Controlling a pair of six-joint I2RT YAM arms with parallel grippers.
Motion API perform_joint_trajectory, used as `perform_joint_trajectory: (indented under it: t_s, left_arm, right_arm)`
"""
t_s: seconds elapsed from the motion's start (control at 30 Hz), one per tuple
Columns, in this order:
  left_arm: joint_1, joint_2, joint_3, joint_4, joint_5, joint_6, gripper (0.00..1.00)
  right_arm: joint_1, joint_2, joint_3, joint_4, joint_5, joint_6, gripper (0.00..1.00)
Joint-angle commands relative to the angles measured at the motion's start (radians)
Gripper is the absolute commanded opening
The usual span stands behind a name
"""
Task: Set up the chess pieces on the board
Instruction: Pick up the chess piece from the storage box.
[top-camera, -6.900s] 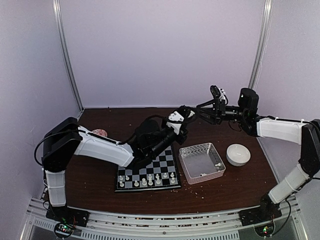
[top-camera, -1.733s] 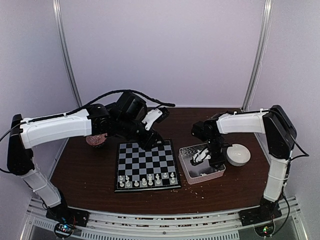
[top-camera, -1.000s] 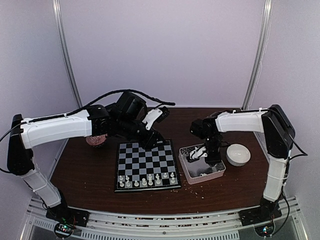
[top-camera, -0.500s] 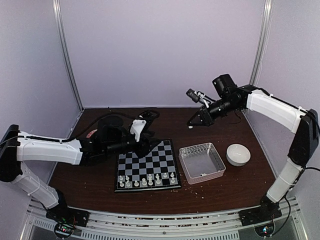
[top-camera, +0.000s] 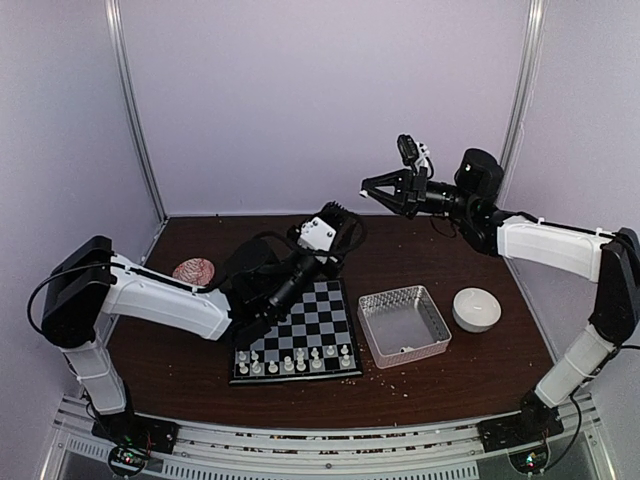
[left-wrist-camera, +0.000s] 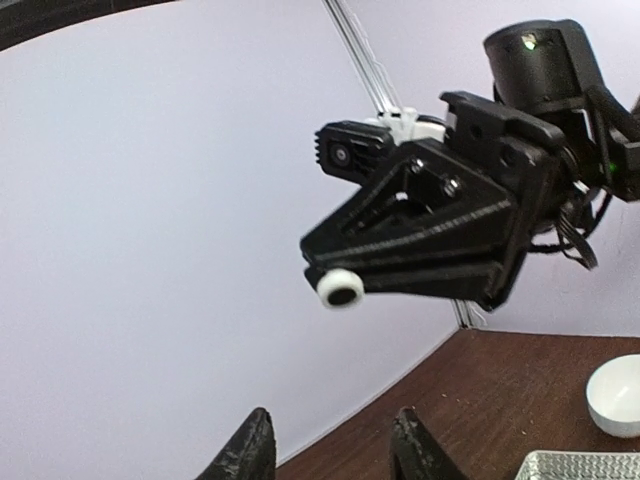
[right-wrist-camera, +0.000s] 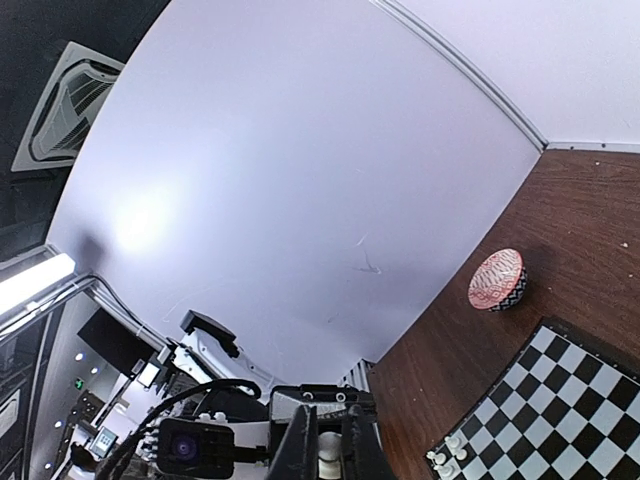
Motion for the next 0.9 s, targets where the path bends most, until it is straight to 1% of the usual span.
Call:
perform_joint_trajectory:
  t_s: [0.0, 0.23, 0.43, 0.5, 0.57, 0.87]
  left_arm:
    - [0.001, 0.014, 0.084, 0.1, -0.045, 0.08, 0.37]
    - [0.001, 0.027, 0.125, 0.068, -0.015, 0.077, 0.35]
    - [0.0, 0.005, 0.107, 0.003, 0.032, 0.064, 0.38]
    - [-0.001, -0.003, 0.115, -0.044, 0.04, 0.066, 0.38]
    - [0.0, -0.003, 0.12, -0.057, 0.045, 0.07, 0.38]
    - [0.0, 0.016, 0.163, -0.096, 0.066, 0.087, 0.34]
  right_arm:
    - [0.02, -0.033, -0.026, 0.1, 0.011, 0.09, 0.01]
    - [0.031, -0.037, -0.049, 0.107, 0.02, 0.096, 0.02]
    - [0.032, -0.038, -0.046, 0.122, 0.017, 0.104, 0.02]
    - [0.032, -0.039, -0.046, 0.129, 0.018, 0.109, 0.02]
    - [0.032, -0.038, -0.048, 0.14, 0.016, 0.115, 0.03]
    - [0.035, -0.041, -0.041, 0.082, 0.013, 0.067, 0.06]
